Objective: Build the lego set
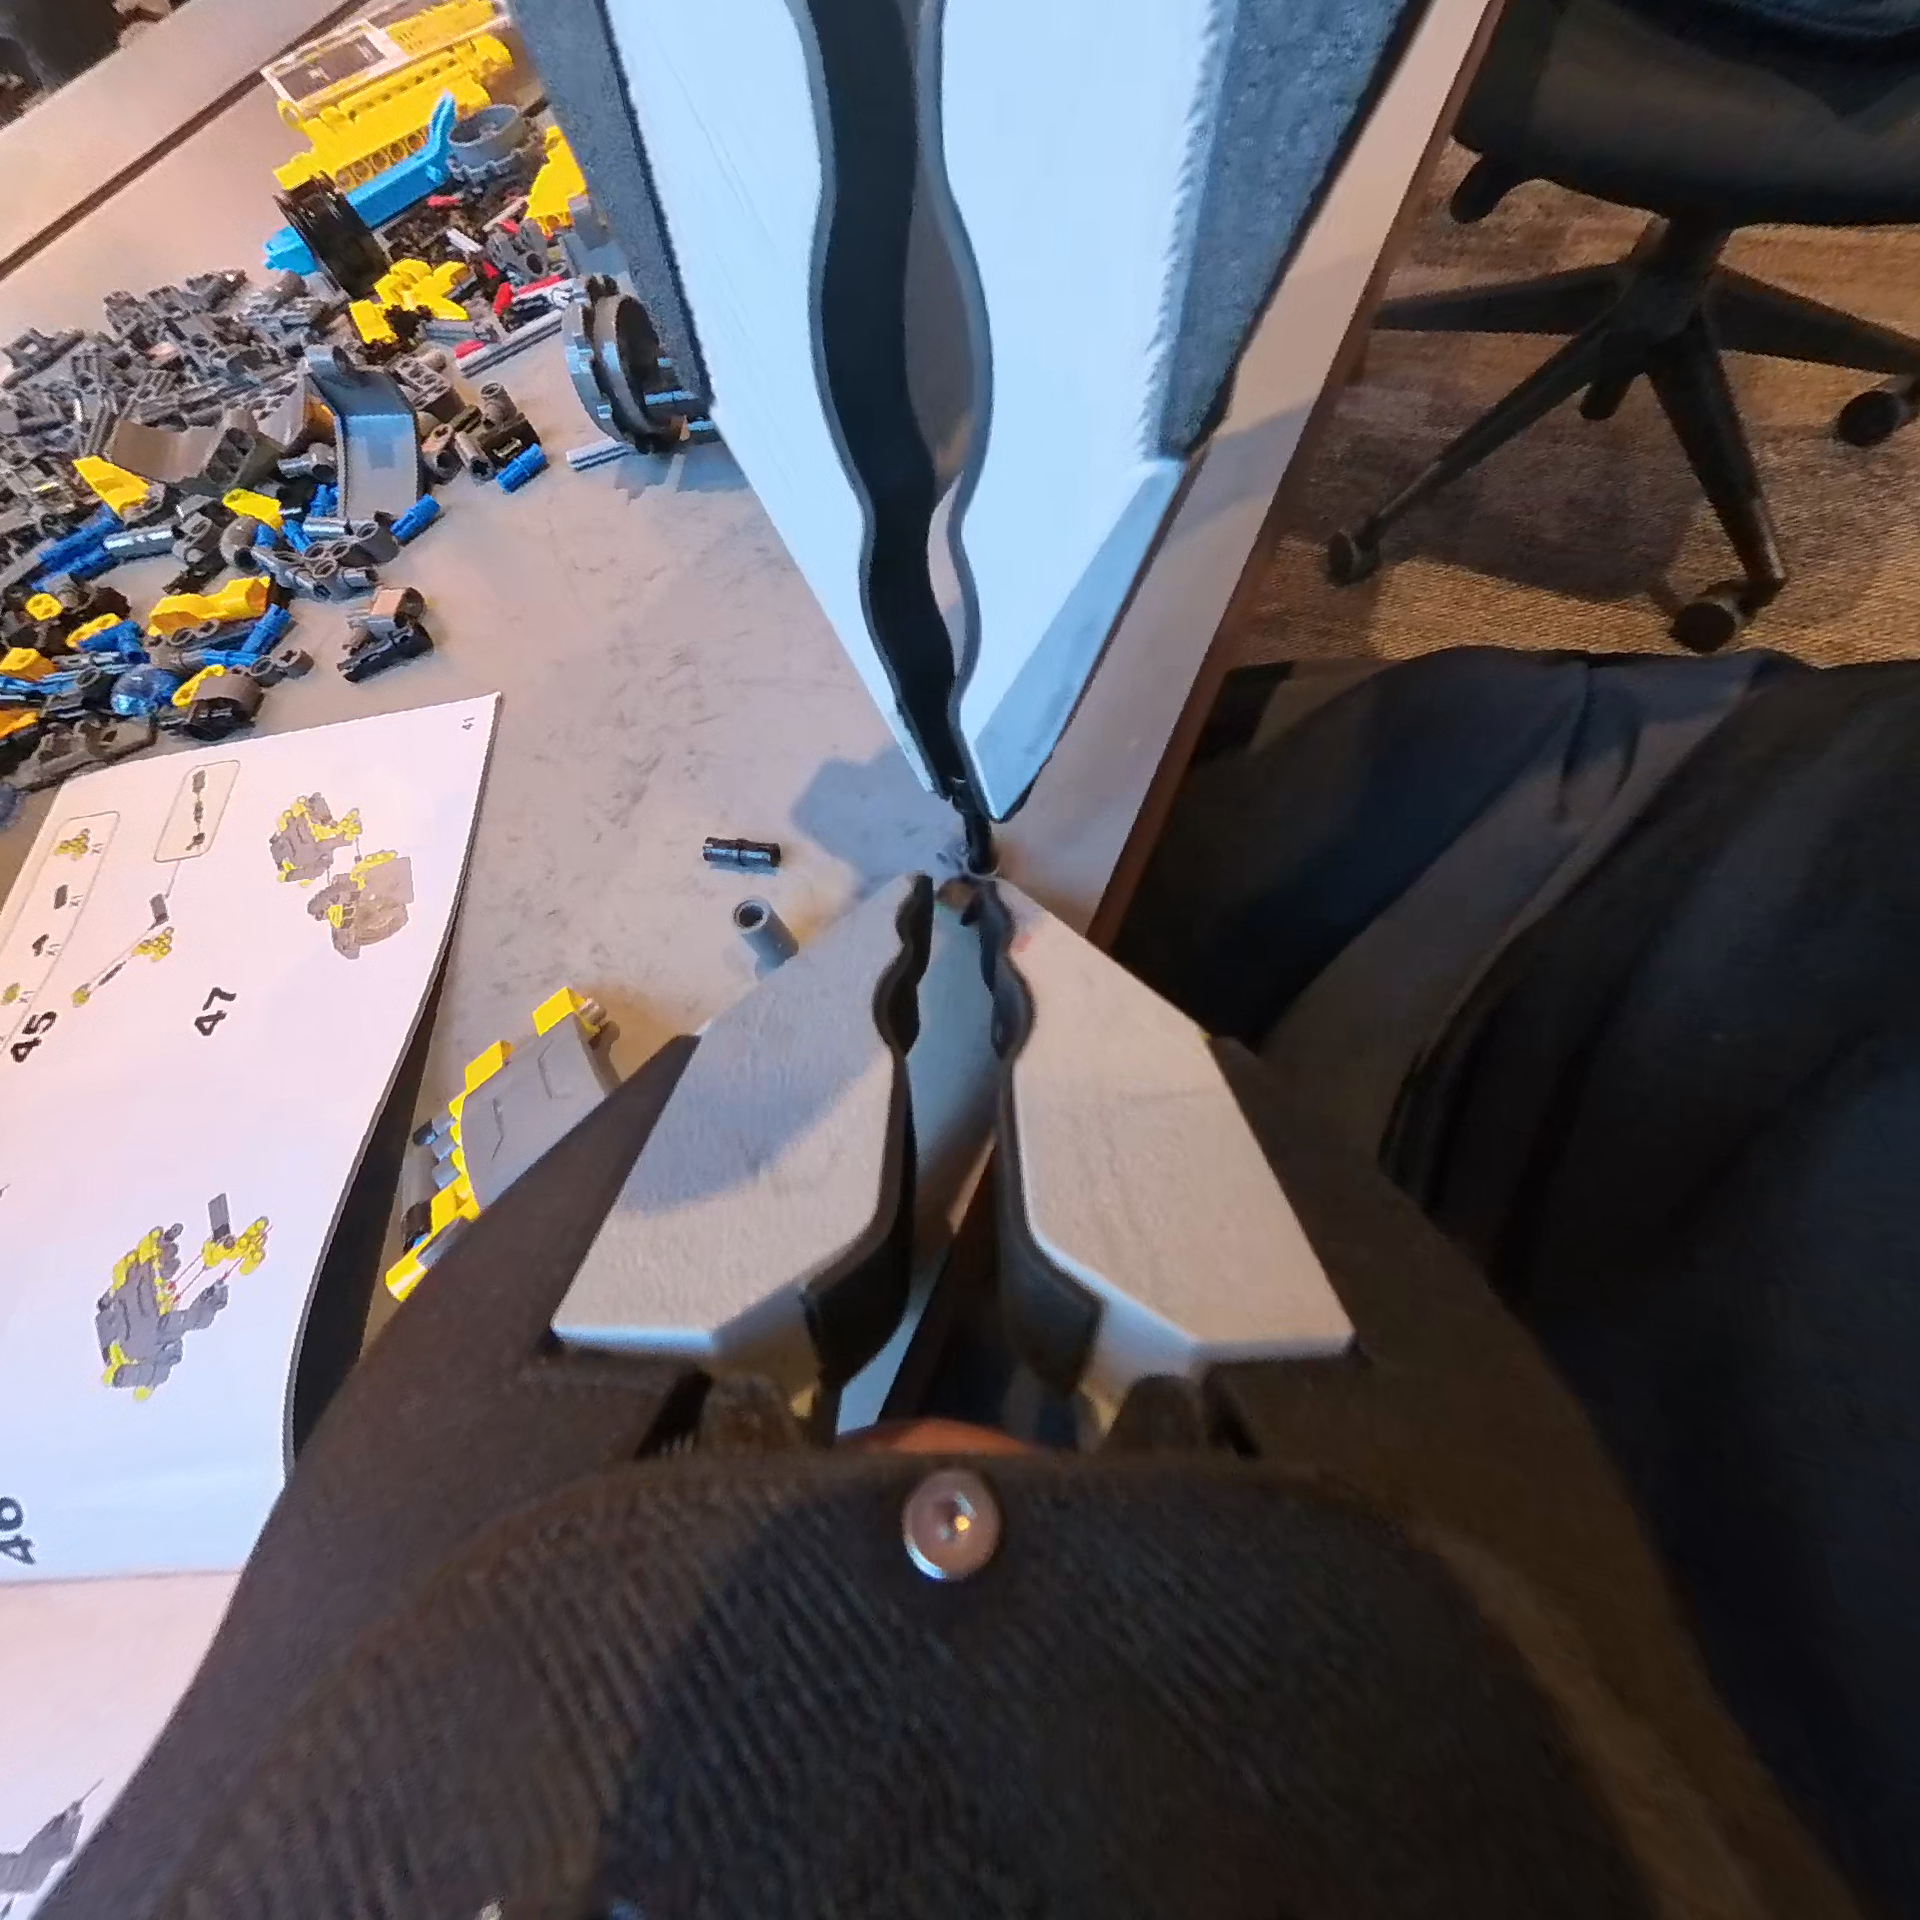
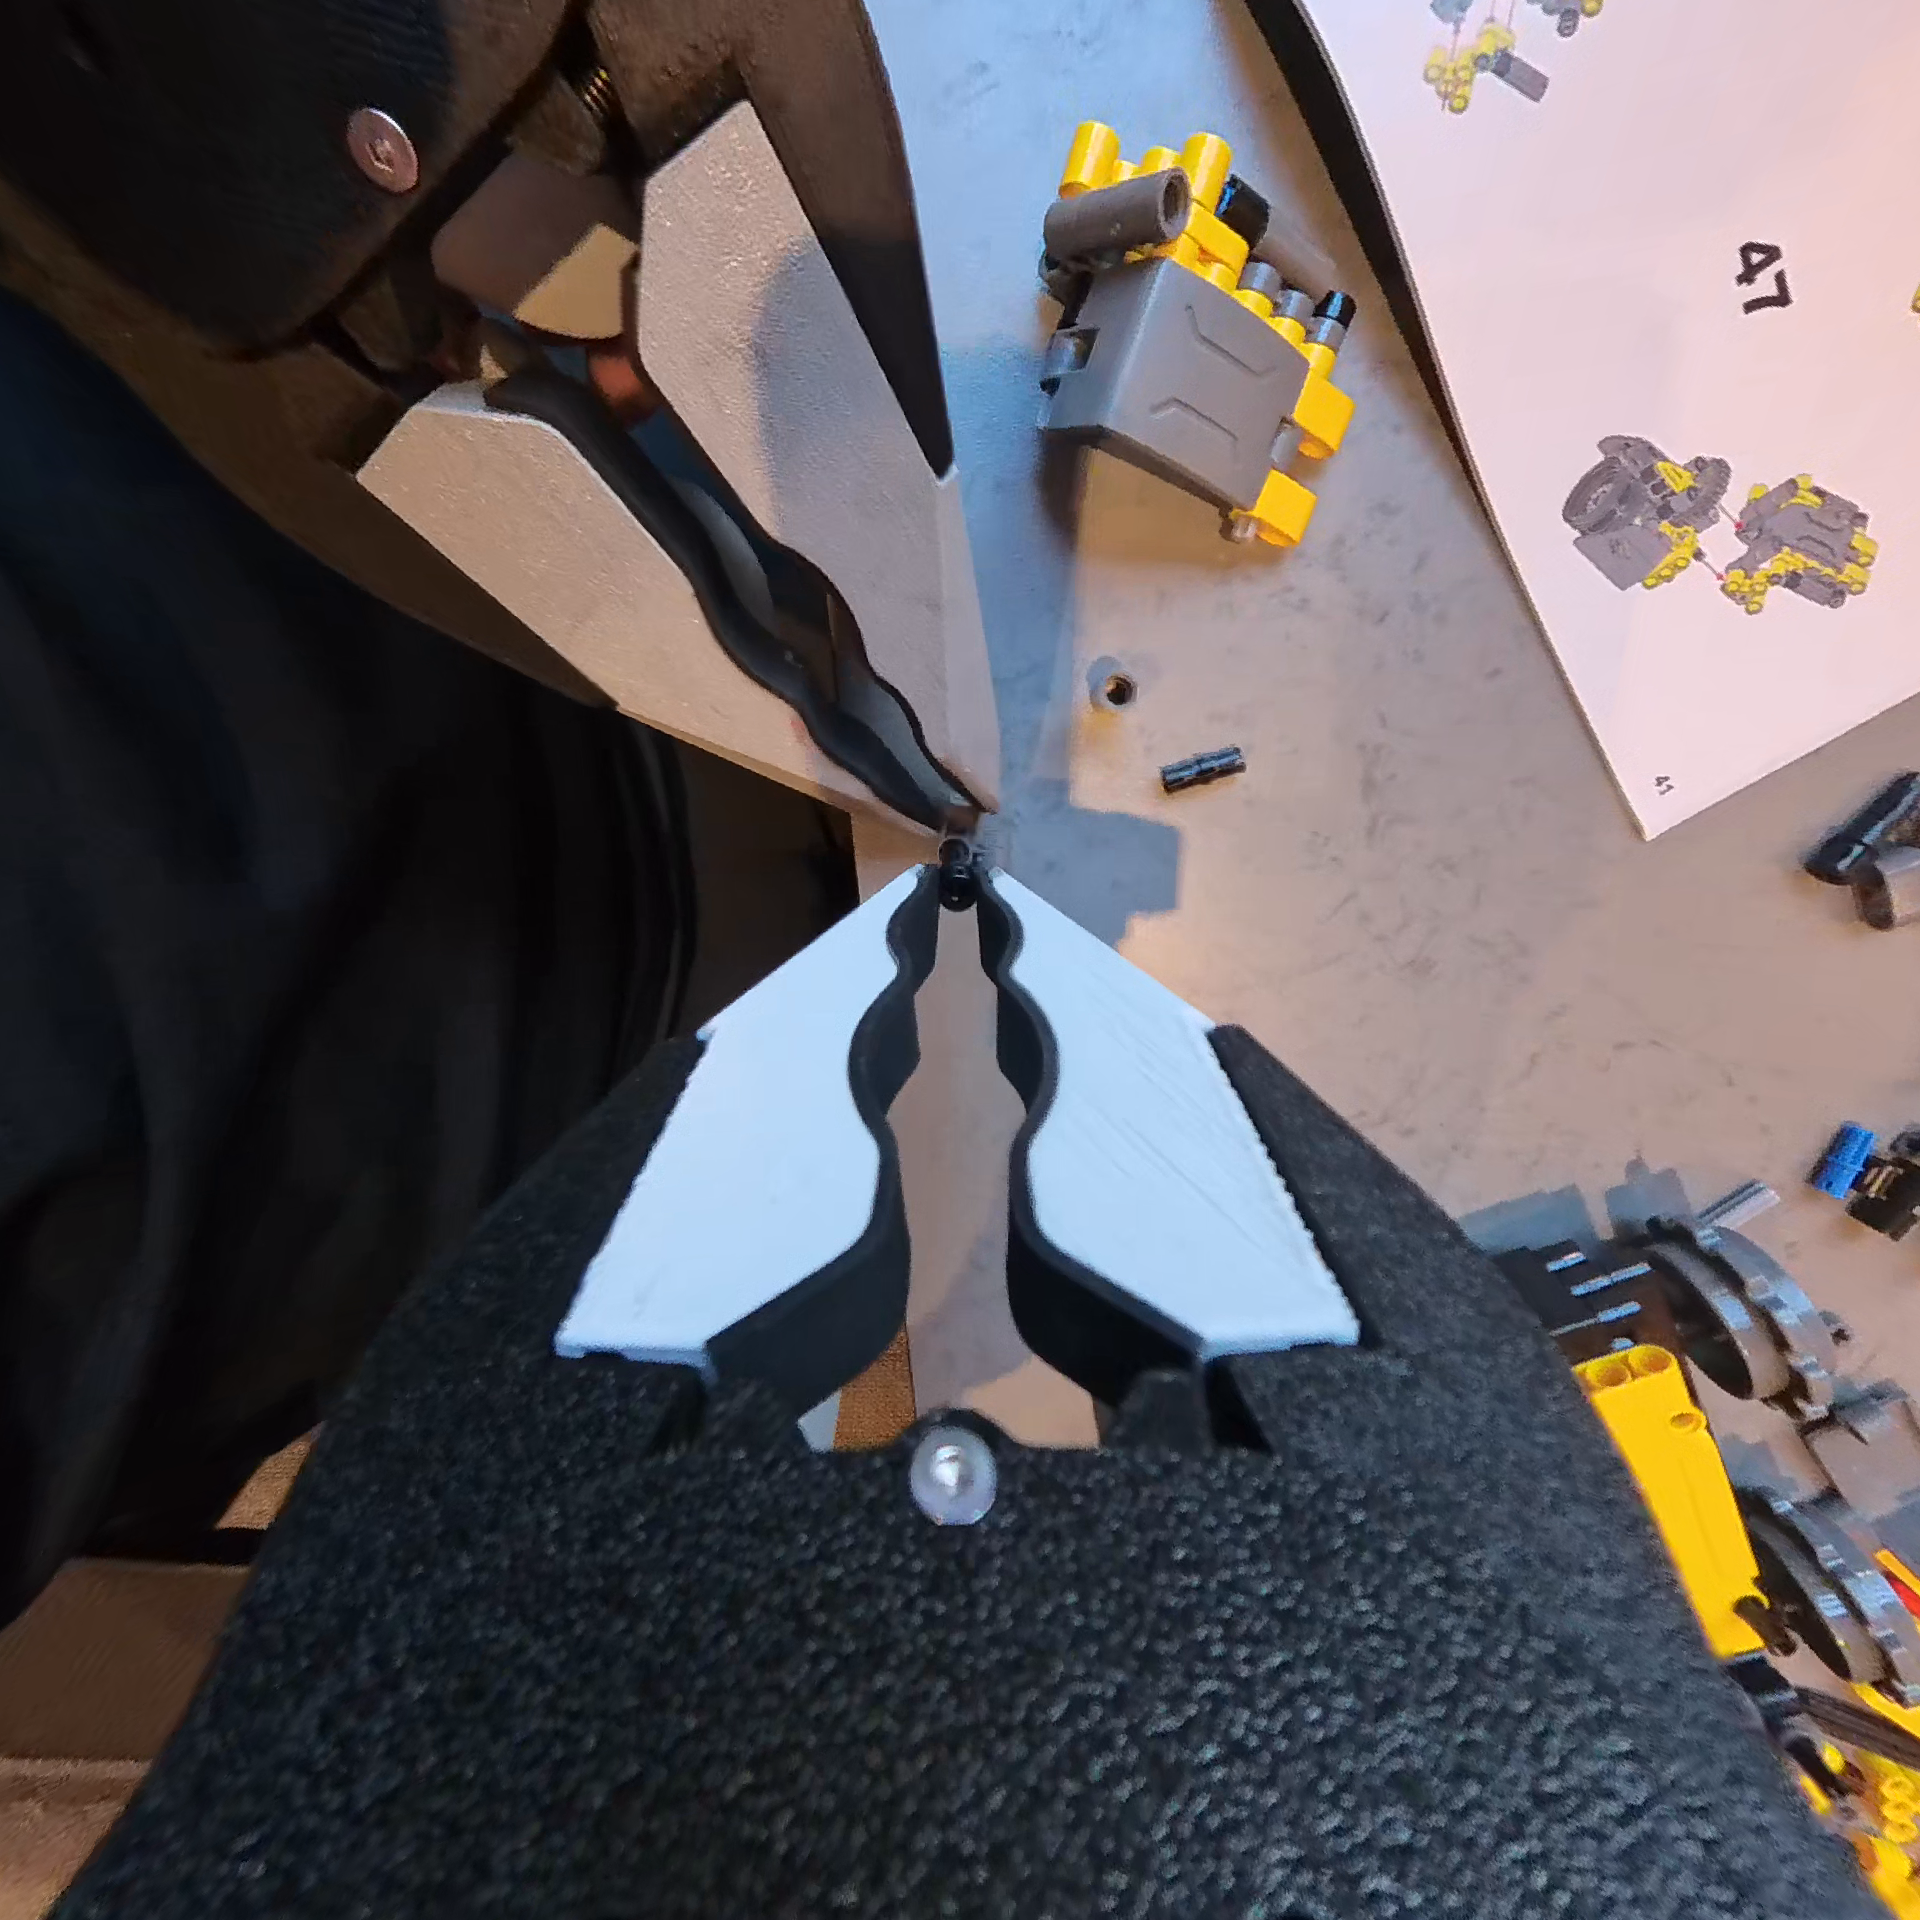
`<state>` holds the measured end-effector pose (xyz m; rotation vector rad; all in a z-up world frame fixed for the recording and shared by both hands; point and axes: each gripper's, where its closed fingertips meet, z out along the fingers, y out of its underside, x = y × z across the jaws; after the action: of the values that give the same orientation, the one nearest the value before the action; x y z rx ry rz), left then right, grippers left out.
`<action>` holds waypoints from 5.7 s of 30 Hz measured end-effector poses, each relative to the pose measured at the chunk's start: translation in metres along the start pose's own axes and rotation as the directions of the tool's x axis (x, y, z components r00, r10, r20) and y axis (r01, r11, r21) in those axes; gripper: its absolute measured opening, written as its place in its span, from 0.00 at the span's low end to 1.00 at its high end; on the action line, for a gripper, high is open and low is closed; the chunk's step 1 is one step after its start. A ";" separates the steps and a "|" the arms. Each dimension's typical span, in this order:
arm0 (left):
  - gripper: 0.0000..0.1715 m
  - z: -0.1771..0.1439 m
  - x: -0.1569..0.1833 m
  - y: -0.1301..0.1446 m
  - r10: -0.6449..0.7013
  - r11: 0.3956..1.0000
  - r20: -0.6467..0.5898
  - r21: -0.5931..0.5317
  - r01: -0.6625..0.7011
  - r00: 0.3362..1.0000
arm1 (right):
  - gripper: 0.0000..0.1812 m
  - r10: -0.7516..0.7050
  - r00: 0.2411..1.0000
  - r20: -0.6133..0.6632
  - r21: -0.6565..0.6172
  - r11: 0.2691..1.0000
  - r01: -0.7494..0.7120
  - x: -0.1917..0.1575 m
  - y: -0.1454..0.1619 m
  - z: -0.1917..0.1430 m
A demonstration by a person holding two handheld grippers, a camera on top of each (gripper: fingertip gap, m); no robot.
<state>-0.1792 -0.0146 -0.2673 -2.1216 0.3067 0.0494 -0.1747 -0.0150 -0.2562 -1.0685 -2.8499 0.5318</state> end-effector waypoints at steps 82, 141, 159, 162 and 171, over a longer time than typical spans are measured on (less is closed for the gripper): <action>0.04 0.008 0.003 0.000 0.077 0.997 0.013 -0.030 -0.076 0.997 | 0.03 -0.007 1.000 0.023 0.116 0.993 0.004 0.002 0.002 0.009; 0.04 -0.024 0.031 -0.028 -0.143 0.960 -0.368 0.174 0.219 0.919 | 0.11 -0.257 0.965 -0.050 0.426 0.868 0.254 -0.023 -0.004 -0.013; 0.04 -0.025 0.051 -0.023 -0.068 0.979 -0.436 0.144 0.144 0.898 | 0.14 -0.351 0.935 0.053 0.441 0.848 0.294 -0.041 -0.002 -0.015; 0.04 -0.024 0.053 -0.020 -0.065 0.983 -0.443 0.127 0.134 0.894 | 0.13 -0.363 0.930 0.054 0.436 0.847 0.306 -0.044 -0.001 -0.013; 0.03 -0.023 0.045 -0.019 -0.075 0.984 -0.400 0.120 0.133 0.913 | 0.13 -0.308 0.951 0.032 0.446 0.856 0.262 -0.037 -0.002 -0.008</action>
<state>-0.1329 -0.0331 -0.2468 -1.9872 0.4194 -0.4575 -0.1464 -0.0376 -0.2455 -0.5416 -2.6933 1.1538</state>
